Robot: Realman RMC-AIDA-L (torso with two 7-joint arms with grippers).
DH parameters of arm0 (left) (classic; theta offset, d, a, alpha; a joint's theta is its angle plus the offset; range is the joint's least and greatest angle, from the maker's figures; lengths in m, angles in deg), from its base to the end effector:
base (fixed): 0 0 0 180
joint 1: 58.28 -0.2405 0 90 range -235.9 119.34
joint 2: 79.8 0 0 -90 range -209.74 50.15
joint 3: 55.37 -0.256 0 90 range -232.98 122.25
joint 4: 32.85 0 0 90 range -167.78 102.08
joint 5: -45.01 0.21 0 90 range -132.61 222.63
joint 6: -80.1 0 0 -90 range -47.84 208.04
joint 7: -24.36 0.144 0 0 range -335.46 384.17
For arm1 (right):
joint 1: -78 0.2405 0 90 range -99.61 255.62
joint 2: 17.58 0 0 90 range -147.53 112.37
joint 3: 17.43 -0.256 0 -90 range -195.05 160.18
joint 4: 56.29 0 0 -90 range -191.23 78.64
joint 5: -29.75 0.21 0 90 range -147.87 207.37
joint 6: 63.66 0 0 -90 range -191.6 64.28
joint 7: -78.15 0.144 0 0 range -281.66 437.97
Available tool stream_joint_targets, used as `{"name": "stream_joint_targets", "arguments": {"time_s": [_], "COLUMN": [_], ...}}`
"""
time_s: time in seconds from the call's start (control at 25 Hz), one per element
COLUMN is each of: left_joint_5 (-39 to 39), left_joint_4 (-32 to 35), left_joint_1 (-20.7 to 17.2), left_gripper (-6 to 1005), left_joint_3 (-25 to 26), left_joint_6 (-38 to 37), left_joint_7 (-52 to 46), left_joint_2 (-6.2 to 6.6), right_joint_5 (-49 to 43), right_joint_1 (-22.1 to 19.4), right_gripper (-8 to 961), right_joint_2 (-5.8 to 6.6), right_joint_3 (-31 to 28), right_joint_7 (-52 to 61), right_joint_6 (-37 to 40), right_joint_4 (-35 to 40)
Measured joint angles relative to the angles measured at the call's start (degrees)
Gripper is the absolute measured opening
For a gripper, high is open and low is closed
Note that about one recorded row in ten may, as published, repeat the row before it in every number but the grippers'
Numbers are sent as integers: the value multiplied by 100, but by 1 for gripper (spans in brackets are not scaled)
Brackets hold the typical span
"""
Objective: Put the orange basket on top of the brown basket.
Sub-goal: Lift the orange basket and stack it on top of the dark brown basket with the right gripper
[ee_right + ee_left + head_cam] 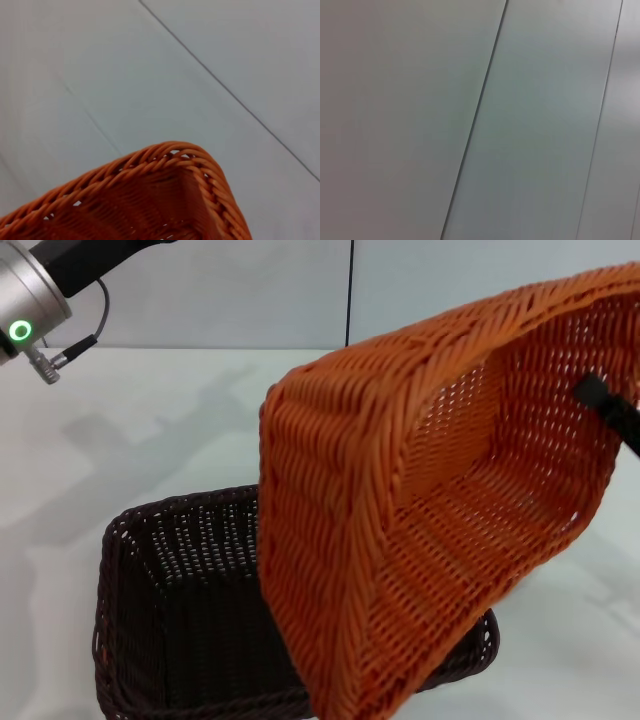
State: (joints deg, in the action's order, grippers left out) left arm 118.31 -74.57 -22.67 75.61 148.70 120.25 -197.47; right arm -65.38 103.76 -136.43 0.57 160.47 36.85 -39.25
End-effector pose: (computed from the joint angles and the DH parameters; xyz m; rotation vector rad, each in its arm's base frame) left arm -0.1823 0.4231 0.0748 -2.1246 -0.5808 -1.2304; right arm 0.2779 0.2973 0.0270 -2.0569 1.0179 1.5964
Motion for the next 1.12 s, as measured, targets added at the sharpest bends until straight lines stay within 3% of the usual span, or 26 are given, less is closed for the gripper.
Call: {"name": "stream_joint_targets", "arguments": {"time_s": [0.68,1.12], "left_joint_5": [-9,-6], "left_joint_4": [273,376], "left_joint_1": [184,277], "left_gripper": [859,859], "left_joint_3": [-47,-47], "left_joint_6": [-122,-143], "left_joint_7": [34,78], "left_joint_2": [-33,-40], "right_joint_5": [-13,-119], "right_joint_1": [-5,34], "right_gripper": [143,146], "right_joint_2": [-15,-15], "right_joint_3": [10,79], "right_joint_7": [-1304,-1365], "right_joint_6": [-544,-560], "right_joint_4": [-1702,-1814]}}
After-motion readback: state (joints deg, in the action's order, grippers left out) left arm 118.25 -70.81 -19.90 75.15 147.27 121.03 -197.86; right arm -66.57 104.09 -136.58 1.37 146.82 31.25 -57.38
